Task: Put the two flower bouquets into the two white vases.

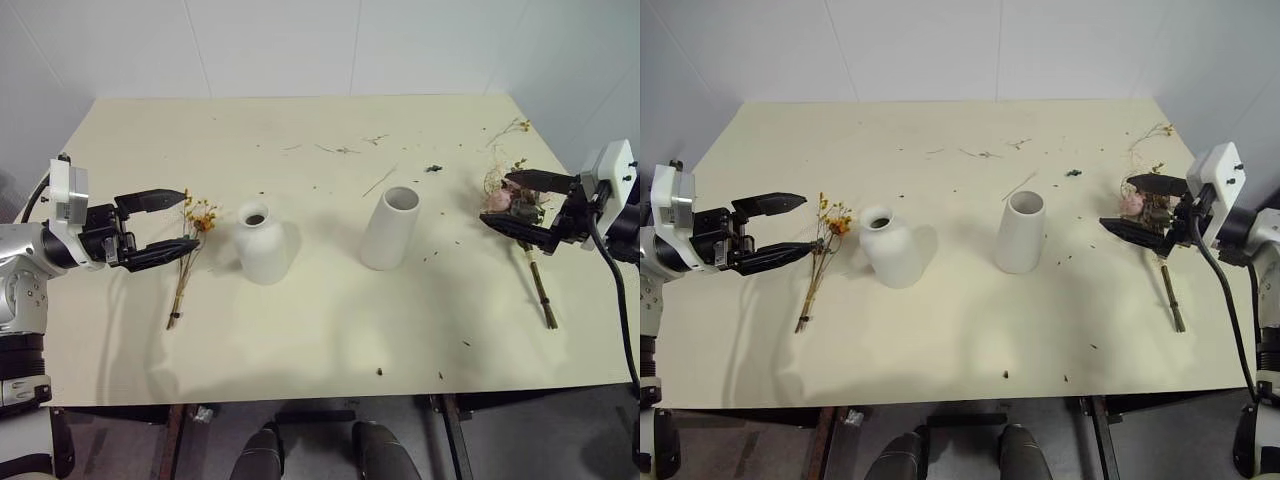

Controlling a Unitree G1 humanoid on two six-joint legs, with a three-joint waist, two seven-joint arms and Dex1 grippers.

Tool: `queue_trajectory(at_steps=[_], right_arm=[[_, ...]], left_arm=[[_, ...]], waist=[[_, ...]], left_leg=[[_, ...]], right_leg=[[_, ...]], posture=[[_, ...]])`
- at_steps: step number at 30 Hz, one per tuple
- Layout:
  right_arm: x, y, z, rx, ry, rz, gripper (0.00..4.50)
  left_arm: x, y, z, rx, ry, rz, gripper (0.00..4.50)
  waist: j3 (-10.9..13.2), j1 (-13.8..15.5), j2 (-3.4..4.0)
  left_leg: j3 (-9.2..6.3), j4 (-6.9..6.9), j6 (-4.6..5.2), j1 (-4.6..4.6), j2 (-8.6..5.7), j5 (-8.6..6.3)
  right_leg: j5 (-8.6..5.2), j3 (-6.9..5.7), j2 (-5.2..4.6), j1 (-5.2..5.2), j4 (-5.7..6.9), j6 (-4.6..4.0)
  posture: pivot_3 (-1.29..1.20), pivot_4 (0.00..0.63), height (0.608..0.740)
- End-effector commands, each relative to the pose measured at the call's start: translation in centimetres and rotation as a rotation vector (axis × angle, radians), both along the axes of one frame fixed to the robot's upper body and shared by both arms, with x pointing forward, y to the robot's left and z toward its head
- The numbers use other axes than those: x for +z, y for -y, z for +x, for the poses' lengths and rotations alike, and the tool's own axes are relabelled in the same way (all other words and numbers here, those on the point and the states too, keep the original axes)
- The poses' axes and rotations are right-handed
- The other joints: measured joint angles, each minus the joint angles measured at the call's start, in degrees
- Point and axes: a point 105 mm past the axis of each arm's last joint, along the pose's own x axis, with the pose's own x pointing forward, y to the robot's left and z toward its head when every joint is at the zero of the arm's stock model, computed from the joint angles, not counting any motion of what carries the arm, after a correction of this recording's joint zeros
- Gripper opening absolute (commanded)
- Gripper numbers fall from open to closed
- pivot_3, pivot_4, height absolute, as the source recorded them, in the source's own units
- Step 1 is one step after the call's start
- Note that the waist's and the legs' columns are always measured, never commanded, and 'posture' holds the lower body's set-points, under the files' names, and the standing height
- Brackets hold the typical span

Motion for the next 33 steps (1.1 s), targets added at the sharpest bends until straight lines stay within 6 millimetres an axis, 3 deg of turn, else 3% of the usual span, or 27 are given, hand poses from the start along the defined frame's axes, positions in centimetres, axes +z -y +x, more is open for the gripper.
queue_trajectory(at_steps=[1,7,11,14,19,25,33], right_arm=[[2.3,0.5,-0.2,-0.011,0.072,0.006,4.50],[1.3,3.2,0.4,-0.157,0.009,-0.013,4.50],[-1.4,8.5,1.7,-0.513,-0.262,-0.107,4.50],[-2.0,10.3,1.9,-0.648,-0.368,-0.104,4.50],[-3.5,10.7,2.3,-0.725,-0.556,-0.079,4.50],[-4.4,9.0,3.8,-0.710,-0.672,0.034,4.50],[-7.6,9.0,4.2,-0.773,-0.777,-0.053,4.50]], left_arm=[[1.4,0.3,-0.4,-0.026,0.051,-0.008,4.45],[1.7,1.5,-0.4,-0.081,0.058,-0.006,4.45],[2.7,2.4,-0.3,-0.121,0.096,0.010,4.45],[3.4,3.1,-0.6,-0.152,0.124,0.016,4.45],[4.0,4.1,-0.6,-0.174,0.164,0.006,4.45],[3.4,5.1,-0.9,-0.198,0.150,-0.015,4.45],[3.4,5.3,-1.7,-0.183,0.156,-0.019,4.45]], waist=[[0.0,-0.1,0.00],[0.0,0.1,0.00],[0.0,0.4,0.02],[0.0,0.1,0.02],[0.0,-0.5,0.09],[0.1,-0.5,0.09],[0.1,-0.1,0.09]], left_leg=[[0.02,0.00,0.00,0.02,0.00,0.00],[0.02,0.04,0.00,0.05,-0.01,0.00],[0.00,0.07,0.00,0.02,-0.01,0.00],[0.05,0.09,0.00,0.04,-0.02,0.00],[0.18,-0.04,0.00,0.10,0.00,0.00],[0.20,-0.01,0.01,0.06,0.00,-0.01],[0.20,-0.01,0.01,0.04,-0.02,-0.02]], right_leg=[[0.00,0.01,0.00,0.00,0.02,0.00],[0.00,0.02,0.01,0.04,0.04,0.00],[-0.01,0.00,0.01,0.01,0.03,-0.01],[-0.01,0.05,0.00,0.01,0.03,-0.03],[-0.03,0.15,0.01,-0.05,0.05,-0.04],[-0.03,0.16,0.01,-0.06,0.04,0.02],[-0.04,0.16,0.01,-0.06,0.03,0.04]], posture=[[0.00,0.150,0.740],[0.00,0.150,0.740],[0.00,0.150,0.740],[0.00,0.150,0.740],[0.00,0.150,0.740],[0.00,0.150,0.740],[0.00,0.150,0.740]])
